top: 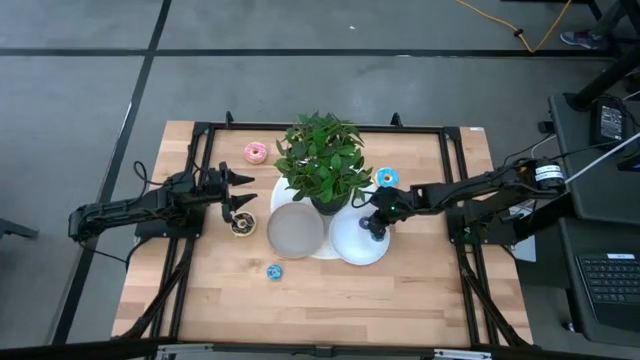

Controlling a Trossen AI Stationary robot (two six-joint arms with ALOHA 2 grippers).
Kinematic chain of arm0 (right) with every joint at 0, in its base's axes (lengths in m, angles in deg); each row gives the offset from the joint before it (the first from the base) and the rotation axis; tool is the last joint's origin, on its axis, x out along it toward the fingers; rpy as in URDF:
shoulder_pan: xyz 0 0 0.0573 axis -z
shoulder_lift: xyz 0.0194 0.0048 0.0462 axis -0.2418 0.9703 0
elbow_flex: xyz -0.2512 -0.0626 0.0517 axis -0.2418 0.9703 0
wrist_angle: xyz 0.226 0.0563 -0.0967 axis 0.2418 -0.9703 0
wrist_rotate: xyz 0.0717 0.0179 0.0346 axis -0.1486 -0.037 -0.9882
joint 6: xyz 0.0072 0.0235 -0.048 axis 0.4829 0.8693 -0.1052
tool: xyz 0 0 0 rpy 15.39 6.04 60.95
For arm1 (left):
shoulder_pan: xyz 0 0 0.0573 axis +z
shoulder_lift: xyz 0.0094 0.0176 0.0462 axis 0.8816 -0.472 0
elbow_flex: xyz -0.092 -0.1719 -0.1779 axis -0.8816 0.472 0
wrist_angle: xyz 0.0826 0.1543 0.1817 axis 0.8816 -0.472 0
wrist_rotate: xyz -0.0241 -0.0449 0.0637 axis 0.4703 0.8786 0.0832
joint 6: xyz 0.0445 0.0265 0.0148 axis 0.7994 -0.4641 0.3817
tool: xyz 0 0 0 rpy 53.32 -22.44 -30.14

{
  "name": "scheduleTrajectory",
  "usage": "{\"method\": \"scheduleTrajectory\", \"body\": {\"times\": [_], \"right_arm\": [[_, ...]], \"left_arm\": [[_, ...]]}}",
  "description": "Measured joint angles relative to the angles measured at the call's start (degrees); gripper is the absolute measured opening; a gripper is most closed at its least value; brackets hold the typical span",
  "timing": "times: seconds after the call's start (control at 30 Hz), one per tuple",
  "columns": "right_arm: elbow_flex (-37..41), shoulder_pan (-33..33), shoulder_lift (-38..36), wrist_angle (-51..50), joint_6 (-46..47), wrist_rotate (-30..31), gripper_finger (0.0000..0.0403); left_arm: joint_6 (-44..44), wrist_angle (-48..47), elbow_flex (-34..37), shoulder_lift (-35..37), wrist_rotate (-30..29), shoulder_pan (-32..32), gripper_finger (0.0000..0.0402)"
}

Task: Pick & Place donuts
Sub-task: Put the top small dark blue donut on the white plate

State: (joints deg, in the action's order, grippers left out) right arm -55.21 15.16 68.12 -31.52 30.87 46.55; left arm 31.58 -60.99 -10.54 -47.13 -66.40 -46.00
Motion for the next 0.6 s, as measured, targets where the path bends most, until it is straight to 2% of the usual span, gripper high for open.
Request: {"method": "scheduleTrajectory", "body": {"times": [0.23, 0.6], "right_arm": [[-0.02, 0.77, 0.0, -0.03, 0.14, -3.1, 0.0026], [-0.25, 2.73, -0.04, -0.45, 0.32, -3.25, 0.013]], "left_arm": [[0.0, 0.0, 0.0, 0.0, 0.0, 0.0, 0.026], [0.0, 0.0, -0.02, 0.0, 0.0, 0.02, 0.026]]}}
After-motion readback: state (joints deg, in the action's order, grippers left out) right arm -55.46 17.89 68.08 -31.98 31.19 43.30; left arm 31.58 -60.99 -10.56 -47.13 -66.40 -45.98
